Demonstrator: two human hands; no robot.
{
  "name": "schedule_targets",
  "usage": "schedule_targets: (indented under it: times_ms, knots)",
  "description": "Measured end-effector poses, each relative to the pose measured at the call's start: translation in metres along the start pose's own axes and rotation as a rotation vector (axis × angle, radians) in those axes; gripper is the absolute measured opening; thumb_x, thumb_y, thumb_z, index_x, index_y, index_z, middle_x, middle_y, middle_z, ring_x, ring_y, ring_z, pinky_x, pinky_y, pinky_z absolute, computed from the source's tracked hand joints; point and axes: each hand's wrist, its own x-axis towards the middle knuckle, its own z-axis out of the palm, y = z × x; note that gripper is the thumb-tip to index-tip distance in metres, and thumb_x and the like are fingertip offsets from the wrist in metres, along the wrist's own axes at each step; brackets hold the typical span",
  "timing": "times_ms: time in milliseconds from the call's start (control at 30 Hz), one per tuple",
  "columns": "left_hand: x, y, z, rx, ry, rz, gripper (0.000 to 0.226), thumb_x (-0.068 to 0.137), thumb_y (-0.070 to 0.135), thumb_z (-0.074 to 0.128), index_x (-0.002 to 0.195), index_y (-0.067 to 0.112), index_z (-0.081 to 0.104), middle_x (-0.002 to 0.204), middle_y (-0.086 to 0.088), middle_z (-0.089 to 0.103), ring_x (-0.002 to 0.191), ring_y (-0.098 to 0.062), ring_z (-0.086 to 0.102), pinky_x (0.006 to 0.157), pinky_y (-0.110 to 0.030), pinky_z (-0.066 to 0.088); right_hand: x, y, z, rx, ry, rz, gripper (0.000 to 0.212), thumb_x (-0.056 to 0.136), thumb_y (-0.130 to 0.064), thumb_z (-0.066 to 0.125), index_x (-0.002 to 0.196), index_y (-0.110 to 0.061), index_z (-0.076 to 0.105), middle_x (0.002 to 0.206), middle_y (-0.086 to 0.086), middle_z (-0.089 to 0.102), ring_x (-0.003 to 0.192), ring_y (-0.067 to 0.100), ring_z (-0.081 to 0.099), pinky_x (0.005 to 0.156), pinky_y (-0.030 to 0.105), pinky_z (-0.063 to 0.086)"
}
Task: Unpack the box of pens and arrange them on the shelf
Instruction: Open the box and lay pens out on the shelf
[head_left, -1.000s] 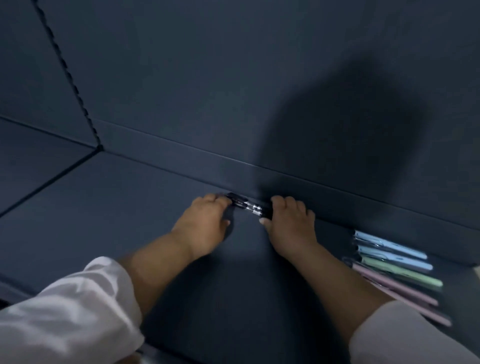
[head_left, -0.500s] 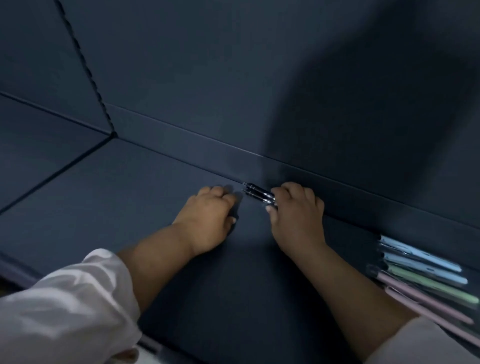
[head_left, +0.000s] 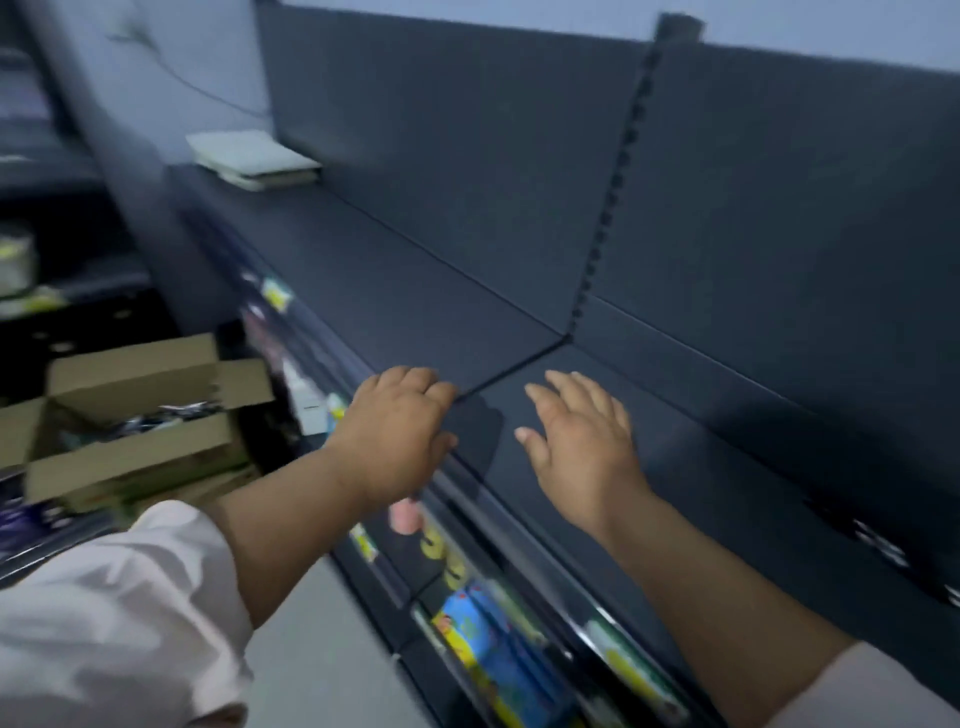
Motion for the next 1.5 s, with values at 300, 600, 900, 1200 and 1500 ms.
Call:
schedule_targets:
  times_ms: [300,600,900,1200,1500]
  knots:
    - [-0.132,-0.215,-0.029,0.07,-0.006,-0.387,0.054,0.091,0.045,0.051,0.139,0.024,0.039,0.143,-0.002,0.04,0.132,-0.026,0.035,0.107,-0.037,0.029,0.06,-0.222,0.057,0.094,-0.15,-0.297,0.059,0.096,-0.048,0.042,0.148,-0.023,0.028,0.157,-0.001,0.022,0.145,0.02,0.015,0.117,0.037,0.011]
    - [-0.194,-0.326,-0.005,-0.017,-0.067,-0.657,0.056,0.092,0.047,0.049,0.142,0.025,0.036,0.146,0.0,0.04,0.131,-0.023,0.038,0.106,-0.04,0.034,0.096,-0.323,0.104,0.166,-0.387,-0.408,0.059,0.099,-0.045,0.04,0.15,-0.021,0.023,0.157,-0.001,0.02,0.145,0.019,0.013,0.119,0.038,0.012]
    - [-0.144,-0.416,0.031,-0.053,-0.128,-0.746,0.055,0.092,0.045,0.051,0.142,0.024,0.037,0.144,0.0,0.042,0.129,-0.022,0.04,0.106,-0.039,0.036,0.204,-0.364,0.178,0.209,-0.494,-0.427,0.06,0.098,-0.042,0.044,0.15,-0.019,0.024,0.155,0.0,0.025,0.142,0.021,0.021,0.117,0.036,0.017]
    - [-0.046,-0.542,0.084,-0.127,-0.24,-0.865,0.051,0.093,0.044,0.049,0.139,0.022,0.041,0.137,-0.003,0.048,0.122,-0.024,0.044,0.1,-0.036,0.039,0.356,-0.425,0.285,0.158,-0.633,-0.557,0.056,0.097,-0.038,0.048,0.146,-0.018,0.031,0.151,0.001,0.032,0.137,0.024,0.029,0.113,0.034,0.023]
    - [0.004,-0.644,0.173,-0.238,-0.38,-0.914,0.051,0.091,0.04,0.053,0.137,0.02,0.043,0.134,-0.007,0.049,0.12,-0.027,0.047,0.096,-0.035,0.042,0.431,-0.472,0.402,0.101,-0.794,-0.558,0.053,0.093,-0.031,0.056,0.142,-0.019,0.037,0.145,0.001,0.038,0.131,0.023,0.036,0.107,0.035,0.034]
